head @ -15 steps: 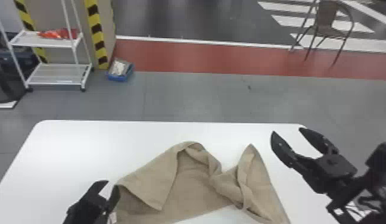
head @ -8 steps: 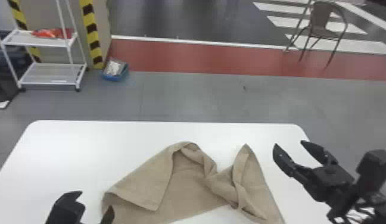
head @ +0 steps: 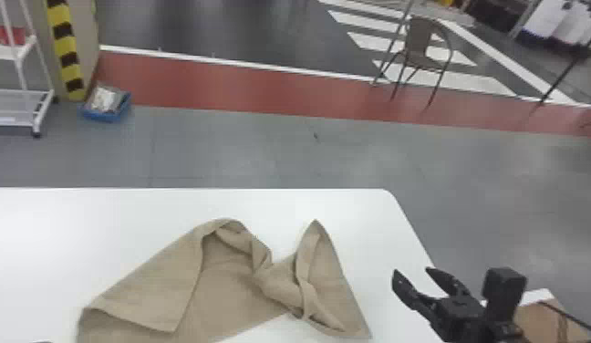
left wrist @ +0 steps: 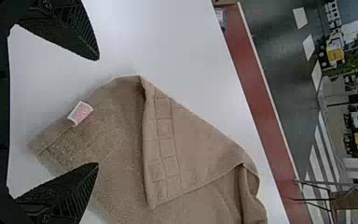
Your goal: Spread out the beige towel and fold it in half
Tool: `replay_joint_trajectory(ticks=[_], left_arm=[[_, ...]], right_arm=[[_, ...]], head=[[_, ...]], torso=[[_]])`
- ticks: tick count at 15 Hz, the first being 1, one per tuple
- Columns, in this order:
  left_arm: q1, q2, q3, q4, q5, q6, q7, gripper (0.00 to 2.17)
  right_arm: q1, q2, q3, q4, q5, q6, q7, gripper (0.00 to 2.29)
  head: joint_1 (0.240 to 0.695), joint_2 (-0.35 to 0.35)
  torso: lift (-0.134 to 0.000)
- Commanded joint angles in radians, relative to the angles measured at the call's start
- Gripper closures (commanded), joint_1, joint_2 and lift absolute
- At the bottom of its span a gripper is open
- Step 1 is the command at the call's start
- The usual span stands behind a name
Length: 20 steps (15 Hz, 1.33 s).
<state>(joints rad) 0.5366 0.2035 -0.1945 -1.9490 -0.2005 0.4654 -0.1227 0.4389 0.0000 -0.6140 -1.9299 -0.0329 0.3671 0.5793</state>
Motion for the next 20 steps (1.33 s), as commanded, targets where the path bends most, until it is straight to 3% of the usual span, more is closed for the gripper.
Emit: replay_joint_trajectory(ticks=[1,4,6,10,14,20], left_arm=[[0.003,0.001,-0.003,-0.027,0.001,0.098,0.0,0.08],[0.016,0.005,-0.013,-0.056,0.03,0.194,0.003,0.08],[0.023,0.005,-0.019,-0.041,0.049,0.144,0.015,0.35],[0.023,0.005,-0.048,-0.021,0.058,0.101,0.018,0.52],[0.014,0.002,-0.059,-0.001,0.076,0.108,0.012,0.52],[-0.015,0.002,-0.071,0.042,0.065,0.108,0.014,0.52]], right_arm=[[0.015,0.001,-0.038,0.043,0.001,-0.006,0.053,0.29],[0.035,-0.031,-0.047,0.068,0.014,-0.006,0.059,0.29],[0.05,-0.034,-0.05,0.051,0.014,-0.003,0.071,0.29],[0.061,-0.034,-0.049,0.049,0.014,0.0,0.071,0.29],[0.06,-0.055,-0.049,0.089,0.01,-0.015,0.071,0.29],[0.055,-0.057,-0.041,0.092,0.004,-0.024,0.071,0.29]], head=[[0.695,-0.35],[0.695,-0.35],[0.695,-0.35],[0.695,-0.35],[0.695,-0.35],[0.695,-0.35]], torso=[[0.0],[0.0],[0.0],[0.0],[0.0],[0.0]])
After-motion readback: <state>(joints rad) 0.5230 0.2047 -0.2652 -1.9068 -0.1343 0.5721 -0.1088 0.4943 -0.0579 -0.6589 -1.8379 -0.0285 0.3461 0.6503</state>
